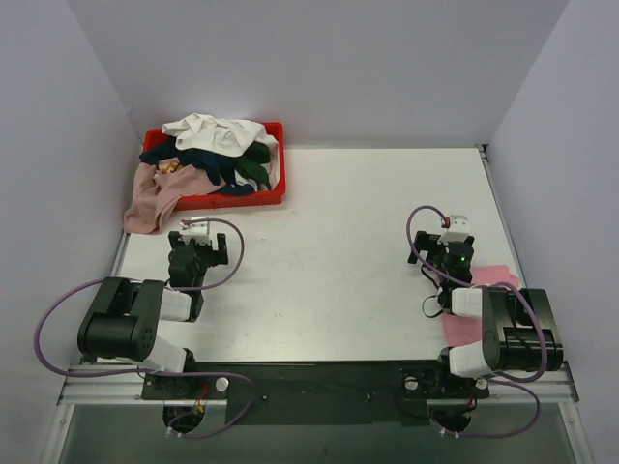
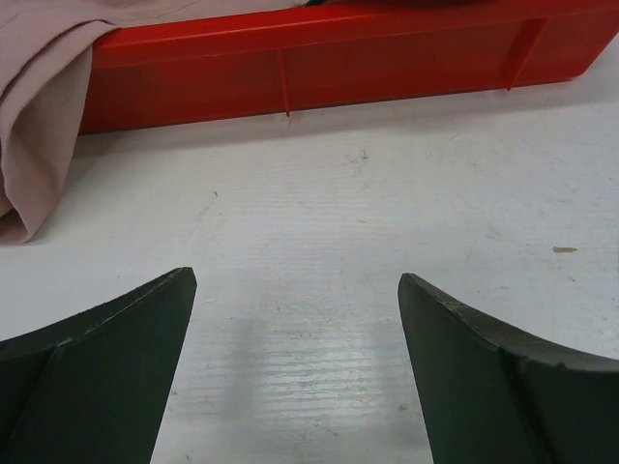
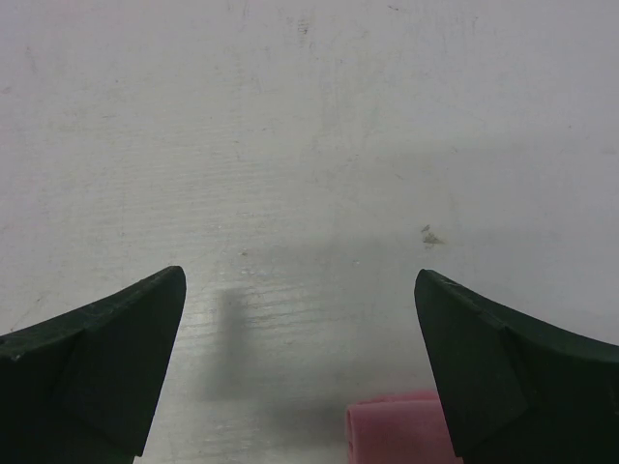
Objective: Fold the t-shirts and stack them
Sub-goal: Grab crumpled tshirt from bin with the left arm, then move the tshirt to the center of the board
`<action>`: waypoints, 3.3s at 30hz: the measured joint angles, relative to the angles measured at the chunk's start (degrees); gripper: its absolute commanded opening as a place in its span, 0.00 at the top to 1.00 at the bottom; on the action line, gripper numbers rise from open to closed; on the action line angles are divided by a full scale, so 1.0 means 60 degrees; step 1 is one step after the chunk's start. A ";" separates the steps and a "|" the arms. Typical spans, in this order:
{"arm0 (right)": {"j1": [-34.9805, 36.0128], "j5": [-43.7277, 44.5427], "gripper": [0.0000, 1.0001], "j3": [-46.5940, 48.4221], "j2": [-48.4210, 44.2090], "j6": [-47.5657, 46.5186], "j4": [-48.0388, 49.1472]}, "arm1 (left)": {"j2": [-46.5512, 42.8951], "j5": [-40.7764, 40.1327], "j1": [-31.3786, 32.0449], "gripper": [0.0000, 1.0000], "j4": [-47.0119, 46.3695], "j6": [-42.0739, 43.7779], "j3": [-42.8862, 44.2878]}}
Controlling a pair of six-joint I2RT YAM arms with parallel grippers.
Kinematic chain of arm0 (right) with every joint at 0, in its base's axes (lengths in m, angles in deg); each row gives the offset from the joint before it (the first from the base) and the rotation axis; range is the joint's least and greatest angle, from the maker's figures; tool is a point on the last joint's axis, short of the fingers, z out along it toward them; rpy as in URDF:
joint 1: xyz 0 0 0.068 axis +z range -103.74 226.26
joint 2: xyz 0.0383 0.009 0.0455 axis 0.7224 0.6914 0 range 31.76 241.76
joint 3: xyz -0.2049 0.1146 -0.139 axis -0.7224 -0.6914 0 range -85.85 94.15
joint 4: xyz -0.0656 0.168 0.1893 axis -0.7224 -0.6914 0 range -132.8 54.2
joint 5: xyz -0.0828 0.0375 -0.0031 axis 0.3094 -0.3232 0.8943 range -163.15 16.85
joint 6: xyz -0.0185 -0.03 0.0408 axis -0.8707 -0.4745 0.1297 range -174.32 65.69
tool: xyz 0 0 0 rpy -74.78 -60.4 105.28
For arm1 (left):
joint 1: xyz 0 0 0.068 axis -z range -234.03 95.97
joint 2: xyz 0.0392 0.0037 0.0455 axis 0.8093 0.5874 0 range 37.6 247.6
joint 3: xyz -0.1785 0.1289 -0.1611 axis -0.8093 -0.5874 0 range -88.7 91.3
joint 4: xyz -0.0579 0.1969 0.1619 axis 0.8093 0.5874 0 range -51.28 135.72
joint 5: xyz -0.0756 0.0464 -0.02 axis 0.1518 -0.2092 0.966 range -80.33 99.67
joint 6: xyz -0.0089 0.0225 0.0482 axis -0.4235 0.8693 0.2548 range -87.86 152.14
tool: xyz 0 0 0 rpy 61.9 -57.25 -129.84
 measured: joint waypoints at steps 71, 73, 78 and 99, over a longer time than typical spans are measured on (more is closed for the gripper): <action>0.2565 -0.2073 0.03 0.8244 -0.2346 0.1016 -0.9690 | 0.4768 0.1945 0.1610 1.00 1.5711 0.2430 2.5941; 0.2692 -0.2328 0.03 0.8422 -0.2437 0.1126 -0.9559 | 0.3840 0.1989 0.2477 1.00 1.5861 0.2528 2.6494; 0.3042 -0.3464 0.03 0.8419 -0.3042 0.1195 -0.9566 | 0.1723 0.1912 0.5129 1.00 1.6367 0.2787 2.5423; 0.4131 -0.1869 0.20 0.7628 -0.5023 0.2415 -1.4269 | 0.3588 0.1672 0.5847 1.00 1.7234 0.0688 1.7431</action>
